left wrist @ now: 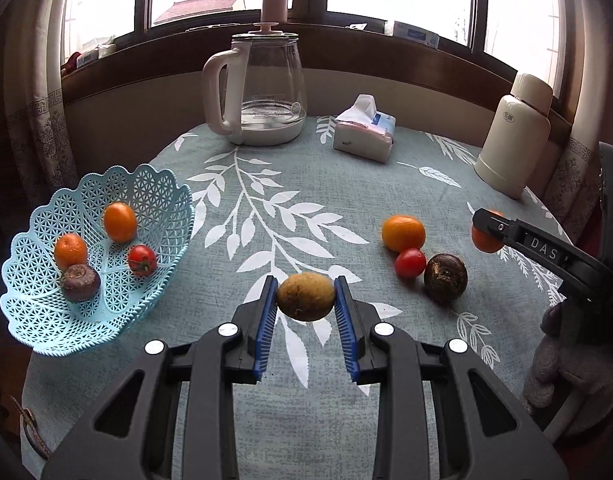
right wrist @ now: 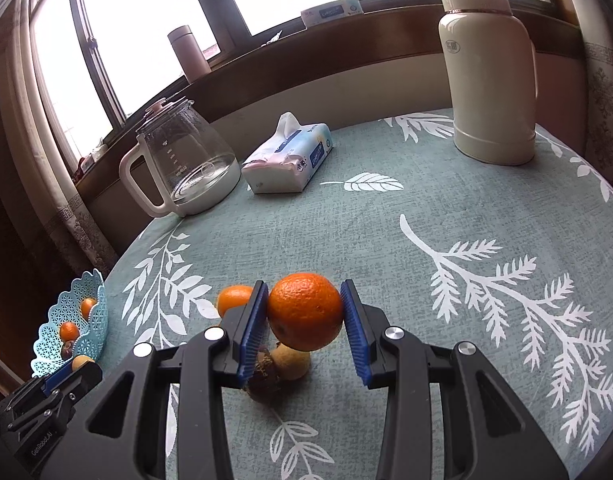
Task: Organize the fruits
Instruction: 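Carry the tan kiwi into the blue basket and open the left tool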
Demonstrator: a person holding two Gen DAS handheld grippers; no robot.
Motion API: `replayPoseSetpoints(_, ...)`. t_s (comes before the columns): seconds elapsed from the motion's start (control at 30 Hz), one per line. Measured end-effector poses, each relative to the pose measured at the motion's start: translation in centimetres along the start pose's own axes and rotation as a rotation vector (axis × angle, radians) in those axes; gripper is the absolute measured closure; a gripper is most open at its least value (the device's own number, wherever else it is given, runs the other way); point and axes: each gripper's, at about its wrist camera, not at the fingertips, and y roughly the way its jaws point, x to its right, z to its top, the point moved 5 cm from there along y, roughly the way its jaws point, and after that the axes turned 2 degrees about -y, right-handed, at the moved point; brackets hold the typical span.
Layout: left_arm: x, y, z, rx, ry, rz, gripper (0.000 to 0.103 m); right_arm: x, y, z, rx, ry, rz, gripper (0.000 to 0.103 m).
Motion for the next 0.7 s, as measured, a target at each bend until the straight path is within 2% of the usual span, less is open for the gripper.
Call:
replayPoseSetpoints(0.43,-6.2,-2.3,1.4,0.073,-0.098,0.112,0.073,-0.5,-0.1,-0.1,0.001,-0.012,0.009,0.065)
replayPoseSetpoints(0.7,-10.6,-2.7,1.0,0.076,-0.159,0.194,0.073,-0.5,-0.1,-0.1,0.001,-0.013,0.009,0.065)
